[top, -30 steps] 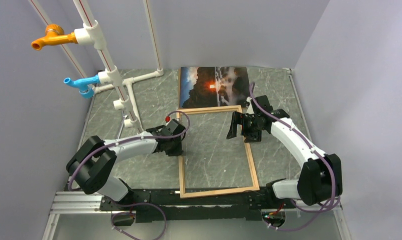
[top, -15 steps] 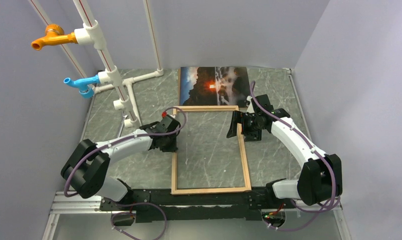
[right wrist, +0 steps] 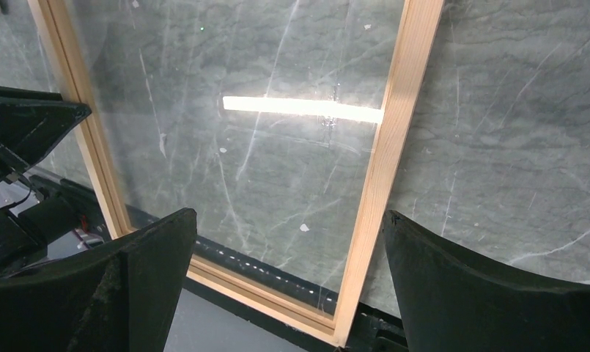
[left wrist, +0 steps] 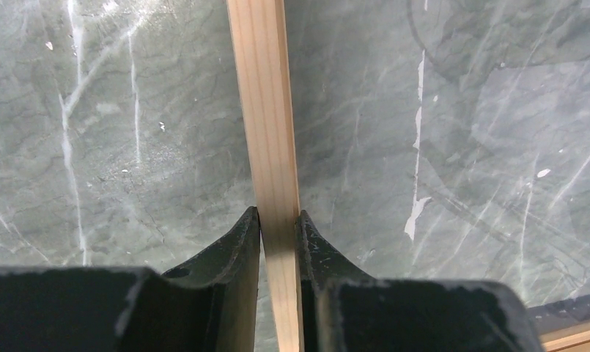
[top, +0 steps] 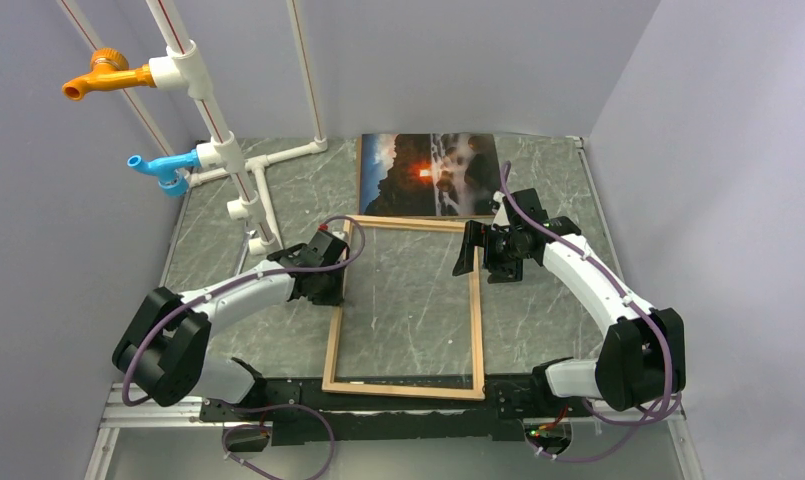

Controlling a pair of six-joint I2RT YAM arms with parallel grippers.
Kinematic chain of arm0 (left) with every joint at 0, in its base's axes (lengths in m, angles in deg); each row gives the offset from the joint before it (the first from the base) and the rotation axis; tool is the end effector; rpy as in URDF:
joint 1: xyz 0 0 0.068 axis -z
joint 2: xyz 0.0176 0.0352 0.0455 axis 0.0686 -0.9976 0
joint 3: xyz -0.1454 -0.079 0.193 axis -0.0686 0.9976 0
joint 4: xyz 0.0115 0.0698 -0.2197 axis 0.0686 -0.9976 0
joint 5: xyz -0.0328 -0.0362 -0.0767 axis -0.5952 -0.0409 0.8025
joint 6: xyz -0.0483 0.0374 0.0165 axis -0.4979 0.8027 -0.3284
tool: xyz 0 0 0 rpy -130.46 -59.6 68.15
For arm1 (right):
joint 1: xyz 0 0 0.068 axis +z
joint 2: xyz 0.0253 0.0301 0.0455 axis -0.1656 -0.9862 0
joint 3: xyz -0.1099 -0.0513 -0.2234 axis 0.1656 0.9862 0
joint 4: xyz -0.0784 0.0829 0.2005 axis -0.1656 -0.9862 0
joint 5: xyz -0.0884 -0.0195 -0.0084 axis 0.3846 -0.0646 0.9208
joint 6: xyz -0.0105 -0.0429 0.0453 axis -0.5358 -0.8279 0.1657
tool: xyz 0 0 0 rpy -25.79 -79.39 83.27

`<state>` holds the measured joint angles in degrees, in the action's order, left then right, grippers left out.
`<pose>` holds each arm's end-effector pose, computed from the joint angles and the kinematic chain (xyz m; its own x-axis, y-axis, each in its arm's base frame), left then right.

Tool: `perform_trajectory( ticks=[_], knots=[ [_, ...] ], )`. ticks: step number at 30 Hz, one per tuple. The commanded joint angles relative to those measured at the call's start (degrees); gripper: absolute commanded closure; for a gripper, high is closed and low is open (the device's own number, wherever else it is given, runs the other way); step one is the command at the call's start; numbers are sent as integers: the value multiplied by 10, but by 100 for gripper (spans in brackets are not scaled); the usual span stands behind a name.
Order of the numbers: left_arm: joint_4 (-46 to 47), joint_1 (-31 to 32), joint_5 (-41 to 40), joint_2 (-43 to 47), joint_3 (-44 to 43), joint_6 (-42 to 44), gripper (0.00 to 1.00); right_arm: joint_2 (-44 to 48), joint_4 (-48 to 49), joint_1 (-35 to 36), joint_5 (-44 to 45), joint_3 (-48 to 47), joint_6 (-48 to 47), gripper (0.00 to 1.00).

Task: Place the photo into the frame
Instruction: Adjust the photo frame at the center of the board.

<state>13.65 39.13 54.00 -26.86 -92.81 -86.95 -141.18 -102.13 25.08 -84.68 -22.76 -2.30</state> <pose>0.1929 -0.1333 0.1690 -0.9165 0.0157 -0.3996 0.1009 0.9760 -0.1931 0.2180 0.0778 0.2276 -0.9493 0.1226 -0.2893 -0.0239 0.8900 0.4554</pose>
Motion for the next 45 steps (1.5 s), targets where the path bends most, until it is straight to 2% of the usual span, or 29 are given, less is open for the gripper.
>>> perform_trajectory(
  ticks=[1, 12, 17, 18, 19, 22, 23, 25, 29, 33, 38, 45],
  knots=[
    [19, 2, 35, 14, 9, -1, 100, 10, 0, -3, 0, -24, -6, 0],
    [41, 7, 34, 28, 42, -108, 100, -17, 23, -2, -14, -42, 4, 0],
    [47, 16, 37, 13, 30, -102, 100, -23, 29, -2, -17, -42, 7, 0],
    [38, 19, 30, 10, 23, -98, 94, -22, 30, -2, -15, -42, 7, 0],
    [30, 22, 28, 7, 18, -96, 83, -23, 30, -2, -13, -41, 7, 0],
    [12, 24, 13, 11, 7, -89, 33, -25, 33, -3, -7, -42, 8, 0],
    [7, 24, 4, 16, 5, -88, 23, -27, 35, -3, -7, -42, 7, 0],
    [0, 24, -8, 31, -2, -83, 13, -34, 39, -8, -15, -49, 6, 0],
    [-14, 24, -29, 48, -38, -61, 6, -50, 51, -39, -40, -67, 2, 0],
    [-24, 23, -33, 27, -105, -26, 1, -76, 84, -114, -103, -80, 13, 0],
    [-33, 22, -10, -44, -227, 10, 1, -137, 127, -189, -133, -107, 39, 0],
    [-64, -2, 11, -187, -420, 56, 1, -270, 117, -200, -83, -218, 46, 0]
  ],
)
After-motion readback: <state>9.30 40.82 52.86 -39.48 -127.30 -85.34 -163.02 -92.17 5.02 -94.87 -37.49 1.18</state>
